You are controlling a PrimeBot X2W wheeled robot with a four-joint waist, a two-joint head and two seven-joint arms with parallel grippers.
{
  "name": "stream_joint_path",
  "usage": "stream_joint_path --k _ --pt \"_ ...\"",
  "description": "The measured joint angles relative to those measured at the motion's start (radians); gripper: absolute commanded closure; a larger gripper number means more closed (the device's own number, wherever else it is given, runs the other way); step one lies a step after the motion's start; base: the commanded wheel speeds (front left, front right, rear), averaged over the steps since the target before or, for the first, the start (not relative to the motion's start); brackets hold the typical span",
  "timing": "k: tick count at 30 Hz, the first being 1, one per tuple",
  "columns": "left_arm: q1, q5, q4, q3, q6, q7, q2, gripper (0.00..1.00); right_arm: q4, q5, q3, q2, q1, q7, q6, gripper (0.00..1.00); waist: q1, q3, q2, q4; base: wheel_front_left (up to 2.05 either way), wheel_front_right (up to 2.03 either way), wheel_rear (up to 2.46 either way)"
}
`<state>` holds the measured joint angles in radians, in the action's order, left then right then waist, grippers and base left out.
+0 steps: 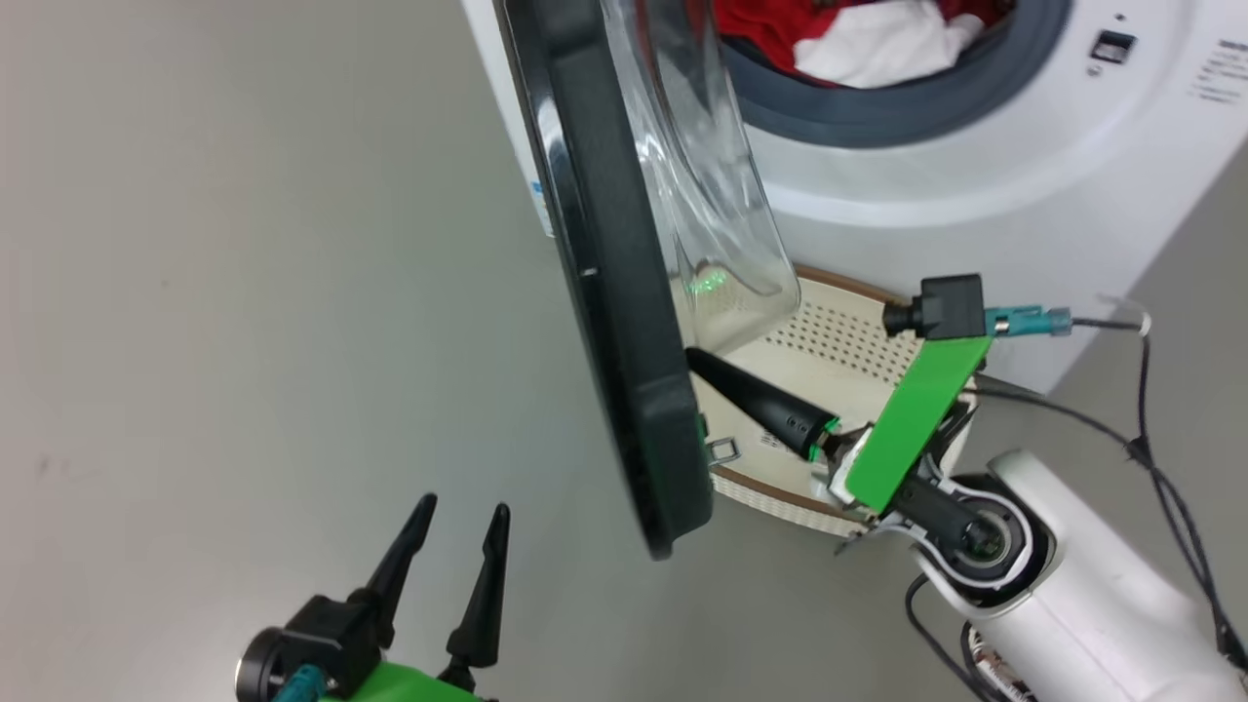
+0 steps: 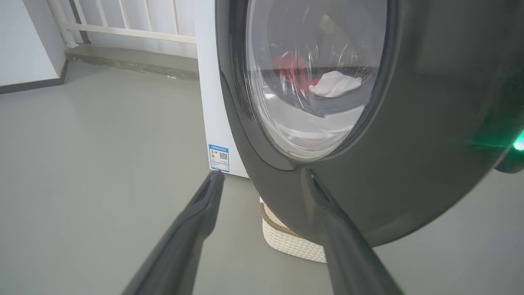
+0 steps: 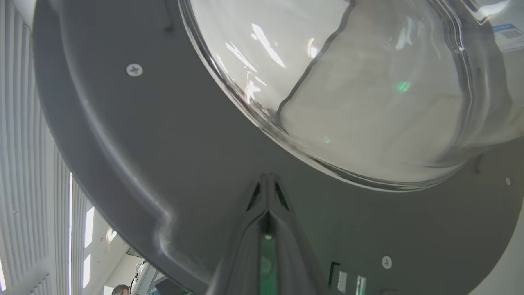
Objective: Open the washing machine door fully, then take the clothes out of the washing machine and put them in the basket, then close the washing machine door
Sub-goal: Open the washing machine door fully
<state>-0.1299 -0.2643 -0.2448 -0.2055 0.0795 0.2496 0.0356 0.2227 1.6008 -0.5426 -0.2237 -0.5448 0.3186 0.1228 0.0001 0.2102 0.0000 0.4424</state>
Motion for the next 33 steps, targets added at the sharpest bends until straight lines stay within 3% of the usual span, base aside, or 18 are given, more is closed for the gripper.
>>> stream_joint_path --k 12,29,31,32,33 --pt "0.030 -0.001 -0.004 0.002 -0.009 0.000 0.000 0.00 0.014 -0.006 -0.022 0.048 0.031 0.018 0.000 1.00 0.0000 -0.038 0.0000 0.100 0.00 0.00 0.00" --pt "0.030 -0.012 0.012 0.012 -0.019 0.000 0.001 0.00 0.040 -0.039 -0.021 0.069 0.029 0.003 0.000 1.00 0.0000 -0.033 0.0001 0.104 0.00 0.00 0.00" --pt "0.030 -0.012 0.012 0.012 -0.019 0.000 0.001 0.00 0.046 -0.050 -0.021 0.068 0.029 -0.015 0.000 0.50 0.0000 -0.036 0.0000 0.099 0.00 0.00 0.00" --pt "0.030 -0.011 0.011 0.013 -0.018 0.000 0.001 0.00 0.051 -0.056 -0.021 0.067 0.029 -0.025 0.000 0.00 0.0000 -0.037 0.0000 0.095 0.00 0.00 0.00" --pt "0.030 -0.011 0.011 0.013 -0.018 0.000 0.001 0.00 0.055 -0.060 -0.022 0.065 0.030 -0.035 0.000 0.00 0.0000 -0.038 0.0000 0.090 0.00 0.00 0.00"
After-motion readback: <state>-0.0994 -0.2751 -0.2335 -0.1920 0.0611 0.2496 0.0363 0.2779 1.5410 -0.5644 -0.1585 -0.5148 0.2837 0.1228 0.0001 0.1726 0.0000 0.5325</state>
